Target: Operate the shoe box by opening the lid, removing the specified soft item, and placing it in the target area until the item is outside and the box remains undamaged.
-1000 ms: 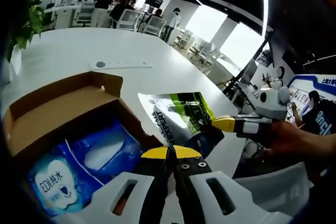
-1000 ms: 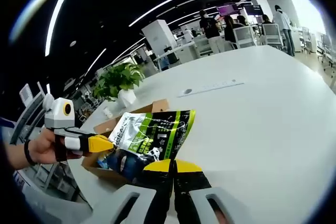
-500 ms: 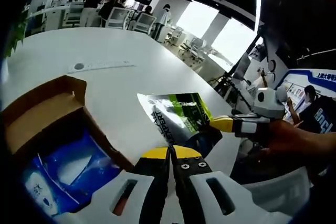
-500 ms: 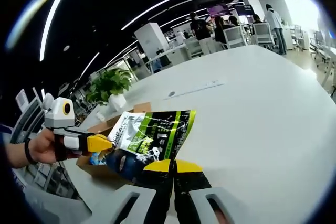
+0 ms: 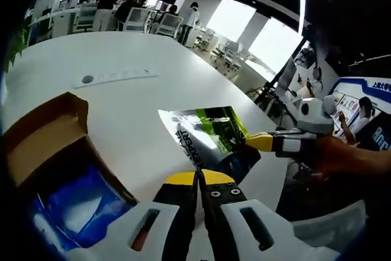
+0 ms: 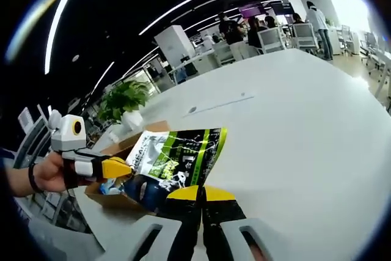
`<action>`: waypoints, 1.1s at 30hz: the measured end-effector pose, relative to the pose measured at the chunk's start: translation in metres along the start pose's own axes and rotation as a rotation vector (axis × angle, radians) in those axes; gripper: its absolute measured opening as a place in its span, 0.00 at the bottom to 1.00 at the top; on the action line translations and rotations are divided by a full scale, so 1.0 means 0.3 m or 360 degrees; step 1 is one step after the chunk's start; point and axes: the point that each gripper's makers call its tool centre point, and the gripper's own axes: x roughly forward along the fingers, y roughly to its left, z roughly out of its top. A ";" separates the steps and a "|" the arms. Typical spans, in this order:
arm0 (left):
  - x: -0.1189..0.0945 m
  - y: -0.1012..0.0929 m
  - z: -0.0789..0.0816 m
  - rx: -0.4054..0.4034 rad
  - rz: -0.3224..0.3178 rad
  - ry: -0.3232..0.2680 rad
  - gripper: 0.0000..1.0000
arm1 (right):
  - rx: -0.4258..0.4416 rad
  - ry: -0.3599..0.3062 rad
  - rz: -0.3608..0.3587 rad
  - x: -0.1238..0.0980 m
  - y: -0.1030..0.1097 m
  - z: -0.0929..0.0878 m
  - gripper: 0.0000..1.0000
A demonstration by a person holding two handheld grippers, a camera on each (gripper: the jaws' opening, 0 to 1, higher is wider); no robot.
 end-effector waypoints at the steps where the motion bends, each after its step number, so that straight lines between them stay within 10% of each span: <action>1: 0.006 0.002 0.001 -0.0001 0.0005 0.0001 0.00 | 0.0001 0.0004 0.0001 0.004 -0.005 0.002 0.00; 17: 0.154 0.047 0.028 -0.0020 0.0062 0.0025 0.00 | 0.0010 0.0074 0.0012 0.086 -0.149 0.036 0.00; 33: 0.249 0.105 -0.038 0.0146 0.0229 0.0263 0.00 | 0.0000 0.0183 0.0019 0.165 -0.224 -0.015 0.00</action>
